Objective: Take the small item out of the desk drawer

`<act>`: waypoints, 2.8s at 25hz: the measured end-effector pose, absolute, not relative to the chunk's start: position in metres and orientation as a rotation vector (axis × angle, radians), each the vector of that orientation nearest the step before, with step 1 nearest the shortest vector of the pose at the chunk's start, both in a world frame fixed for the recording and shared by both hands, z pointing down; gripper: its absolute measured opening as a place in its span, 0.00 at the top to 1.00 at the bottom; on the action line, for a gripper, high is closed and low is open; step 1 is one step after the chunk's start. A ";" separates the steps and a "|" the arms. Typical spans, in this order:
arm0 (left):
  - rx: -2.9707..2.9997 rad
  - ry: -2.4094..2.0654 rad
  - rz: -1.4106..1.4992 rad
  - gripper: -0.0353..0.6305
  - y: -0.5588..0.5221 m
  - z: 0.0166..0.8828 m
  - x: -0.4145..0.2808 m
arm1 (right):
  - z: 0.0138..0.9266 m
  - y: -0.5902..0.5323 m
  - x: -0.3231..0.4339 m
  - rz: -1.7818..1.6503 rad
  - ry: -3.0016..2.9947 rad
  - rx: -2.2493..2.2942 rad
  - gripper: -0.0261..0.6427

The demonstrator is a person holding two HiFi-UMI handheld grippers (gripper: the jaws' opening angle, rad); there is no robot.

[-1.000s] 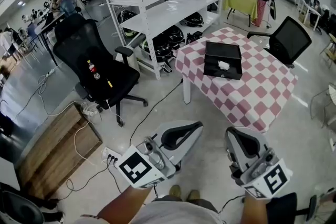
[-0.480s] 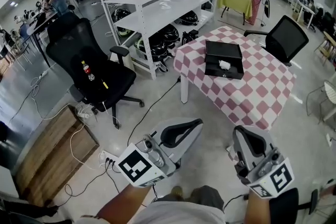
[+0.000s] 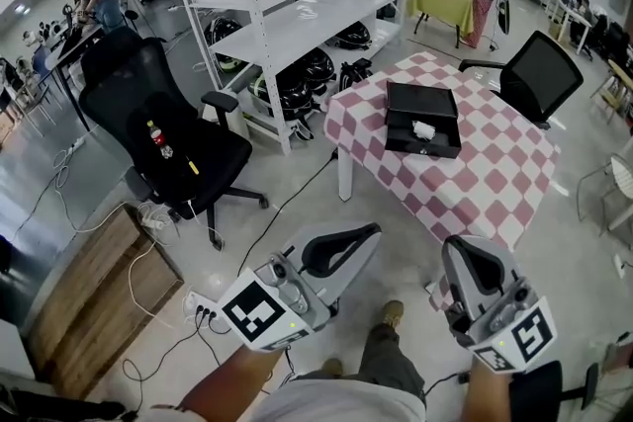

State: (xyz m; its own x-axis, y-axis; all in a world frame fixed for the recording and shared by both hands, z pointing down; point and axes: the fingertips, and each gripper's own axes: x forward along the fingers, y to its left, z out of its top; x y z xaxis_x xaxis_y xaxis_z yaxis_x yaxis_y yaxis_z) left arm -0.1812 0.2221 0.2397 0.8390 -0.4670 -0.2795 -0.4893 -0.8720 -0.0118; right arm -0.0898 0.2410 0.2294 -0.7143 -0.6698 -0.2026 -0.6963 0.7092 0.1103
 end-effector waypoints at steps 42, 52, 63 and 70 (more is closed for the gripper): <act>-2.897 0.878 0.072 0.93 -0.124 0.288 0.013 | 0.248 -0.098 0.103 0.258 2.850 -0.973 0.94; -2.856 0.744 -0.206 0.93 -0.164 0.312 0.037 | 0.266 -0.136 0.111 0.195 2.884 -1.001 0.94; -2.736 0.404 -0.550 0.92 -0.196 0.376 0.051 | 0.284 -0.167 0.104 0.157 2.906 -1.152 0.94; -2.650 0.232 -0.732 0.92 -0.214 0.415 0.052 | 0.299 -0.190 0.091 0.125 2.913 -1.284 0.94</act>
State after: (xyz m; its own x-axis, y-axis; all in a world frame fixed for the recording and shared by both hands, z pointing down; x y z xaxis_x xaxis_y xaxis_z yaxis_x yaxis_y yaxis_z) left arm 0.0517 -0.2144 0.4153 0.8507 -0.2552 0.4595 -0.0569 -0.9138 -0.4021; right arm 0.0908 -0.1900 0.2987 -0.6744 -0.7383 0.0093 -0.7349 0.6723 0.0895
